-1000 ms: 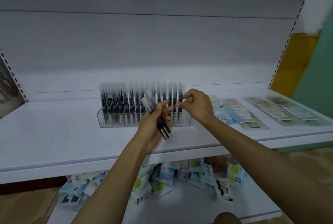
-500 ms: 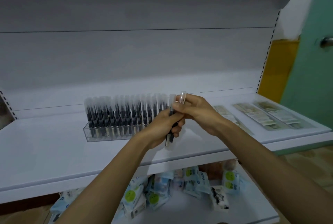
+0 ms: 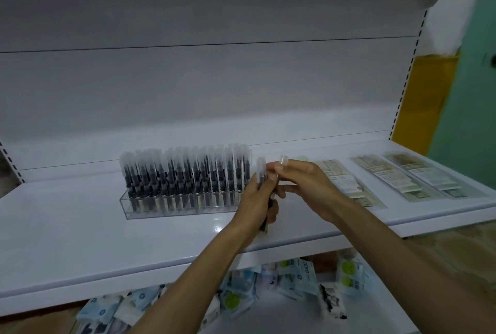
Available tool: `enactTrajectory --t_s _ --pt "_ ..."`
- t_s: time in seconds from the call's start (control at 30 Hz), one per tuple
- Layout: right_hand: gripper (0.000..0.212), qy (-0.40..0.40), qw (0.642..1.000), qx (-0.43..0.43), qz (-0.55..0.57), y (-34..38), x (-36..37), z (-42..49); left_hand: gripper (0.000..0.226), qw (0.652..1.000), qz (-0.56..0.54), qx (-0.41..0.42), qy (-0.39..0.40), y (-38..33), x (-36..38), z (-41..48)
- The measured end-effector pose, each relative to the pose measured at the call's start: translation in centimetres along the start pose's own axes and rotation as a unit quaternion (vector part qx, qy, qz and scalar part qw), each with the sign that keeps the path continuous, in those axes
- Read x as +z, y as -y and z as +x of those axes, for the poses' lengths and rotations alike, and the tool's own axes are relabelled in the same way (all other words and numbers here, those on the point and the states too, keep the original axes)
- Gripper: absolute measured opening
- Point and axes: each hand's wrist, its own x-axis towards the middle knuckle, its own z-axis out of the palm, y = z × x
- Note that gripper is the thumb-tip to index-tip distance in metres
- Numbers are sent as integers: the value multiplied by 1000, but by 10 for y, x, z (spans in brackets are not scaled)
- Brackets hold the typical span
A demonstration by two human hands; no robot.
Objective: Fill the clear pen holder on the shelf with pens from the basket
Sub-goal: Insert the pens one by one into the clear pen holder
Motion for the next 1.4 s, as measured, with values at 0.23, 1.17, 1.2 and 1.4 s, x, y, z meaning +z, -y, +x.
enactTrajectory --t_s 0.23,1.17,1.2,1.4 --pt "18 -182 982 -36 24 25 -15 42 30 980 87 126 -124 16 -33 6" --pt "16 -185 938 -160 -247 5 26 90 48 968 54 147 -196 46 -61 0" --pt "17 -183 937 -161 -252 6 25 90 48 968 54 147 -195 45 -61 0" --pt "19 -187 931 -158 -270 8 23 93 51 969 60 142 -192 45 -61 0"
